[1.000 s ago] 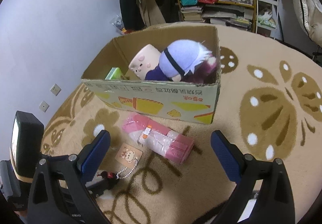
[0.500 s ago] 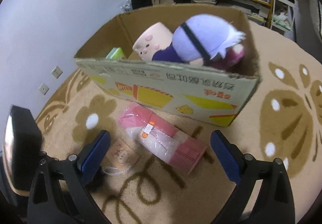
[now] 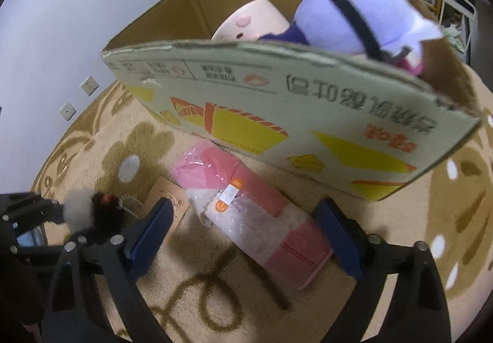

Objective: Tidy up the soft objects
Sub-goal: 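Lift penguin keychain with left tool while right tool grasps pink wrapped roll pack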

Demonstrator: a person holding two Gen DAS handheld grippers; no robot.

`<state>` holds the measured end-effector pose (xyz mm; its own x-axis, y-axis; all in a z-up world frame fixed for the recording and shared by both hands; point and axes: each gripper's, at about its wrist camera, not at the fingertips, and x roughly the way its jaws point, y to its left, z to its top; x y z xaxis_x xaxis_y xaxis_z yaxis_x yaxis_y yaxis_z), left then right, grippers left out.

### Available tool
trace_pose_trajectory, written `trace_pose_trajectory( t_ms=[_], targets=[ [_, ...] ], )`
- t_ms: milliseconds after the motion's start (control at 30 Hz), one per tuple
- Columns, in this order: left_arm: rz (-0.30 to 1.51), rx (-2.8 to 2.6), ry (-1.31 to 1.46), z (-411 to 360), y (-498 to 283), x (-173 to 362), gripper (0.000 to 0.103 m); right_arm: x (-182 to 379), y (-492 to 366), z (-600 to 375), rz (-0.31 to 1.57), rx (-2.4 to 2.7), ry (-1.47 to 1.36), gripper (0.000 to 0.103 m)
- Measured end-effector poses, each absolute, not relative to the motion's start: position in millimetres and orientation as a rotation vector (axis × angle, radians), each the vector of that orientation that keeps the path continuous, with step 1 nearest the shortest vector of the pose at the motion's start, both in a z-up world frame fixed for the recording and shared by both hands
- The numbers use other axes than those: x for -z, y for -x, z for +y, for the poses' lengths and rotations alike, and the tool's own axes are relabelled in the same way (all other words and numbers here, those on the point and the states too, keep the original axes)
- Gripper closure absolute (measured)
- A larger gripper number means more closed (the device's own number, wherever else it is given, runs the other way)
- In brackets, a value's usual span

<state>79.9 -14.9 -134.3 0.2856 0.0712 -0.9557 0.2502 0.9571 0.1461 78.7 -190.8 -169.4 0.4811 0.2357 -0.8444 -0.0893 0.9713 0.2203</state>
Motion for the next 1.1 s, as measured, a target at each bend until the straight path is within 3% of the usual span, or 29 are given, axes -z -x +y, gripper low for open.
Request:
trace_pose_trajectory(
  t_ms=[300, 367, 600, 767, 1100],
  targets=[
    [1.258, 0.094, -0.270, -19, -84, 137, 0.069, 185, -85, -185, 1.082, -0.233, -0.121, 0.009],
    [1.250, 0.090, -0.268, -19, -85, 137, 0.069, 187, -85, -182, 1.087, -0.217, -0.090, 0.017],
    [1.164, 0.110, -0.300, -23, -82, 123, 0.069, 186, -81, -176, 1.095, -0.213, -0.054, 0.028],
    [1.114, 0.109, -0.308, -25, -77, 116, 0.069, 182, -74, -164, 1.118, -0.218, -0.024, 0.042],
    [1.047, 0.085, -0.209, -6, -76, 98, 0.069, 170, -66, -162, 1.131, -0.182, -0.117, 0.051]
  ],
)
